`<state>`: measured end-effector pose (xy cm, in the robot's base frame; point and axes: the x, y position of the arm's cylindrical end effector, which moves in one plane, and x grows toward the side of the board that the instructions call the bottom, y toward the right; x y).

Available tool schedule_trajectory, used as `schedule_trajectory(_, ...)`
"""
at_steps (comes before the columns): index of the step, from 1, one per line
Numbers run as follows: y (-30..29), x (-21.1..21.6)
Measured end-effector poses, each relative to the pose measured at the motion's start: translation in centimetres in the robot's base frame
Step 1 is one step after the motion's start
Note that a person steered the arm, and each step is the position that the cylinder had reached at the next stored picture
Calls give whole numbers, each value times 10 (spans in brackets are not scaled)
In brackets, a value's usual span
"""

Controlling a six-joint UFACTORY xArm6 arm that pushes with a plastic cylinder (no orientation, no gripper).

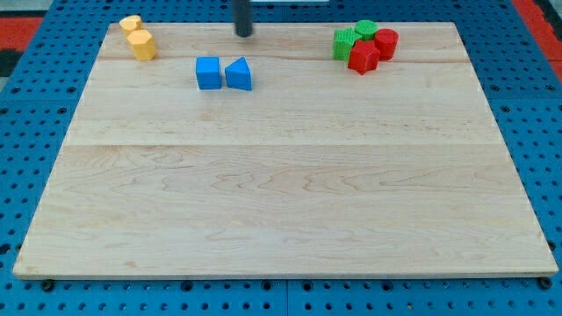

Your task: Push red circle below red star

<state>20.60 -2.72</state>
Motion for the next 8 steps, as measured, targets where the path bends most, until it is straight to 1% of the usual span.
schedule_trajectory(1,75,-1)
schedule_trajectory(2,84,-14)
schedule_trajectory(3,89,-14)
schedule_trajectory(4,127,-14)
schedule_trajectory(5,149,-14)
schedule_trajectory(6,158,-14)
schedule_trajectory(7,178,-1)
schedule_trajectory(8,178,3)
